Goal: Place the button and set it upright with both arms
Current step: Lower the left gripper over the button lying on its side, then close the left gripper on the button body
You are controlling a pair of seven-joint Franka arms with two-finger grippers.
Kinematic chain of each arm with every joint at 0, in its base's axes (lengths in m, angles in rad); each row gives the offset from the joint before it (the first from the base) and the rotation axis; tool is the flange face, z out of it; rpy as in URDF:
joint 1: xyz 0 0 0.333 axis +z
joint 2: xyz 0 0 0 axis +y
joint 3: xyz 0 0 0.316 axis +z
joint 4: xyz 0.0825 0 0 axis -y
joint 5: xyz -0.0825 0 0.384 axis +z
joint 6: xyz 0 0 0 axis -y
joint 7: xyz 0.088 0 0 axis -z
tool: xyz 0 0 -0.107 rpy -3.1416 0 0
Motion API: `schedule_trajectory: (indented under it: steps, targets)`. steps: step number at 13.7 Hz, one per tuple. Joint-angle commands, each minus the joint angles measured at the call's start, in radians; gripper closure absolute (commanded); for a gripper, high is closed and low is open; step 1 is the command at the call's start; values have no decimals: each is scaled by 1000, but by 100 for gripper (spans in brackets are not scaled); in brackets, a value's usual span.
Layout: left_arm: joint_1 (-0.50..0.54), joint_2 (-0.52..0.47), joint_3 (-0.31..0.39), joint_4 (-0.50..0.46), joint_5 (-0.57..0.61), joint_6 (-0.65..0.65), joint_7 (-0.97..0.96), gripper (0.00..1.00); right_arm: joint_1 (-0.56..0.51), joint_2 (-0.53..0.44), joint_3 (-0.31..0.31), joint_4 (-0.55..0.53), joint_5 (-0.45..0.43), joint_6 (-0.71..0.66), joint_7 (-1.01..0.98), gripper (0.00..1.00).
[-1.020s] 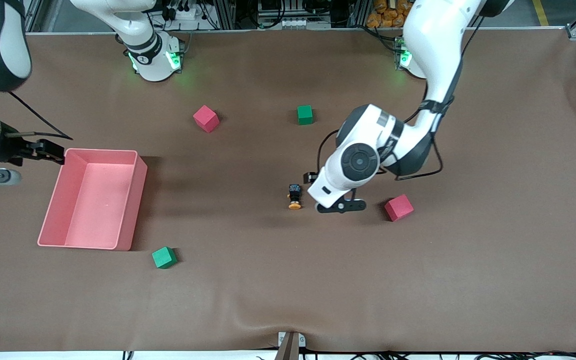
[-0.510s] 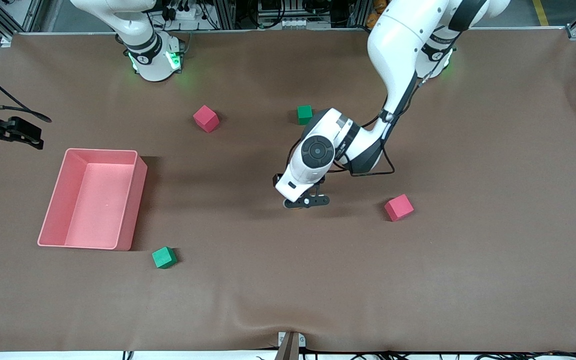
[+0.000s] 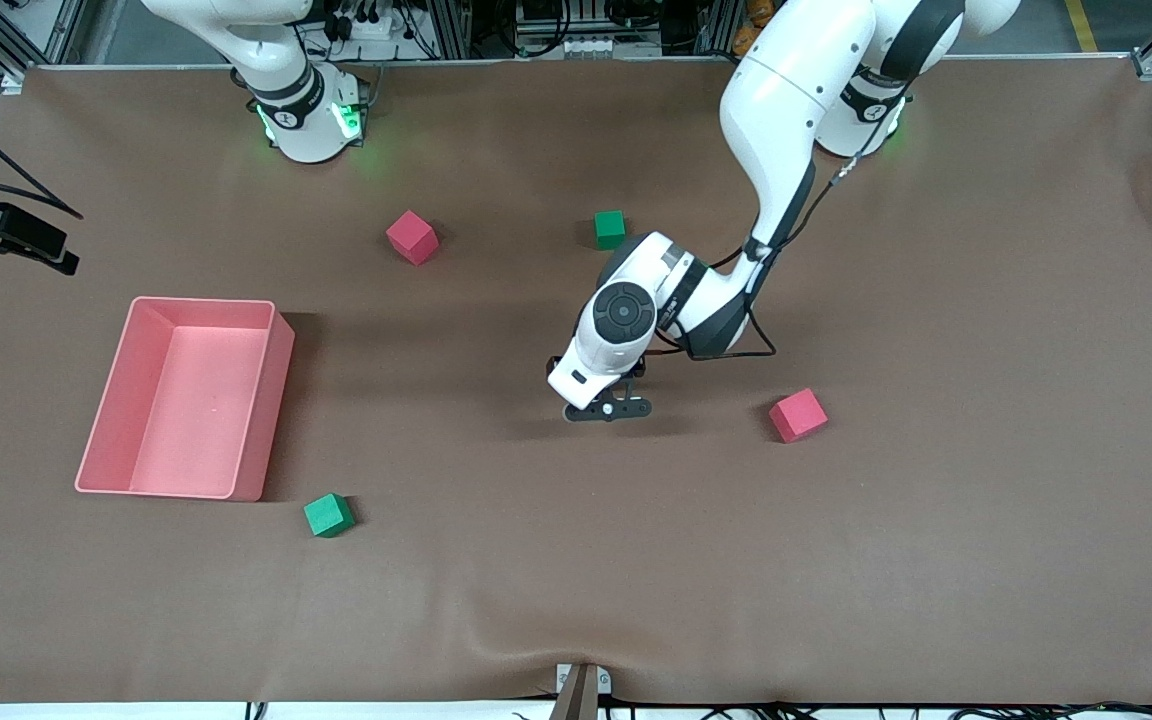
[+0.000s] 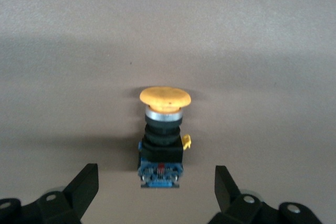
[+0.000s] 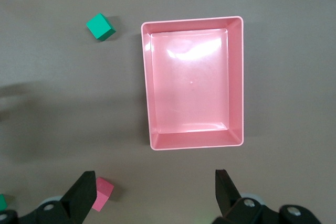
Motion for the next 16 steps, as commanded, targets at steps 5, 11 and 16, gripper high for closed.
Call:
schedule_trajectory:
  steps: [5,11,16]
  targets:
    - [-5,33,15,27,20,59,12,10,95,-9,11,11,-89,-2,12,0]
    - [-8,37,15,22,22,59,14,13,42,0,5,-1,-76,1,6,0]
    - [-8,43,13,22,56,59,15,18,42,-3,4,-6,-75,-2,6,0]
